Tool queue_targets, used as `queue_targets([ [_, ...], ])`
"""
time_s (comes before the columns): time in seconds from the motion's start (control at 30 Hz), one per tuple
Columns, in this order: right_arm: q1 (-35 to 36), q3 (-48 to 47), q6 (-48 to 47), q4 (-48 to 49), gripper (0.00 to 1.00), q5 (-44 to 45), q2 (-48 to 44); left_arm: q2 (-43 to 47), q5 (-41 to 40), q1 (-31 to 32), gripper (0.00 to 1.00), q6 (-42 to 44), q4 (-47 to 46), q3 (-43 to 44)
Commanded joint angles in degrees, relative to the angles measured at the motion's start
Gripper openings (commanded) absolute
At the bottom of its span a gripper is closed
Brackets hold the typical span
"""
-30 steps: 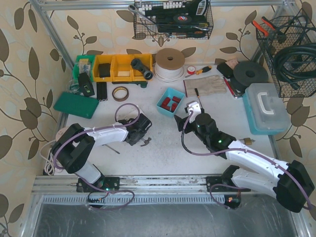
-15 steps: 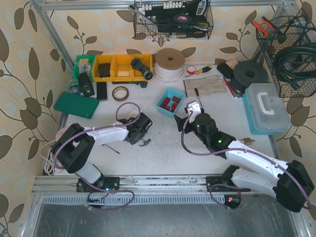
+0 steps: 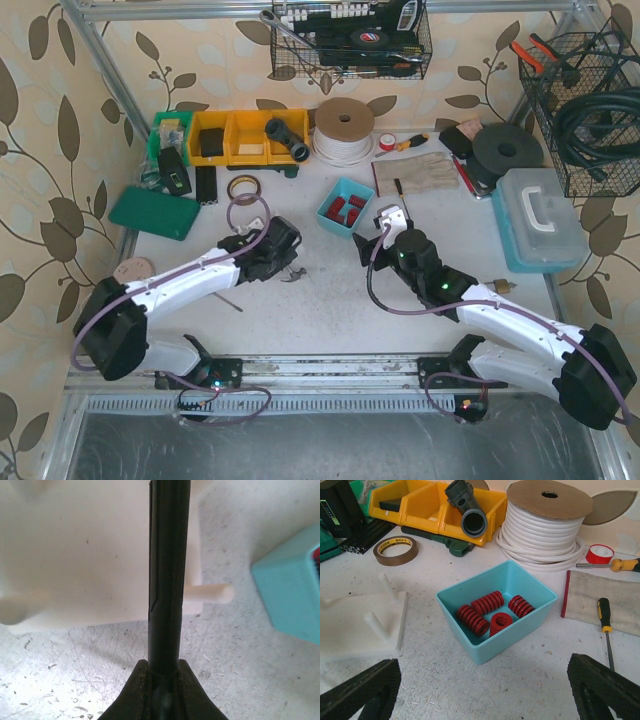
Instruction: Install the large spring
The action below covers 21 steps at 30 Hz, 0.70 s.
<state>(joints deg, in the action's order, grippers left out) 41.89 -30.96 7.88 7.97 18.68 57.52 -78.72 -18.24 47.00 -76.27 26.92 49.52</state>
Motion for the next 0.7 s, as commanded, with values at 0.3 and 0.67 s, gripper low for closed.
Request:
queue_targets([
  [0.3,0.3,-0.5,-0.1,2.6,0.9,-6.5,1.2,13.5,-17.6,-3.6,0.0,42.3,8.5,11.0],
  [0.67,3.2,-1.4,-2.3,7.2,0.94,-20.9,4.6,12.9,-18.6,-17.2,0.0,65.6,4.3,7.2],
])
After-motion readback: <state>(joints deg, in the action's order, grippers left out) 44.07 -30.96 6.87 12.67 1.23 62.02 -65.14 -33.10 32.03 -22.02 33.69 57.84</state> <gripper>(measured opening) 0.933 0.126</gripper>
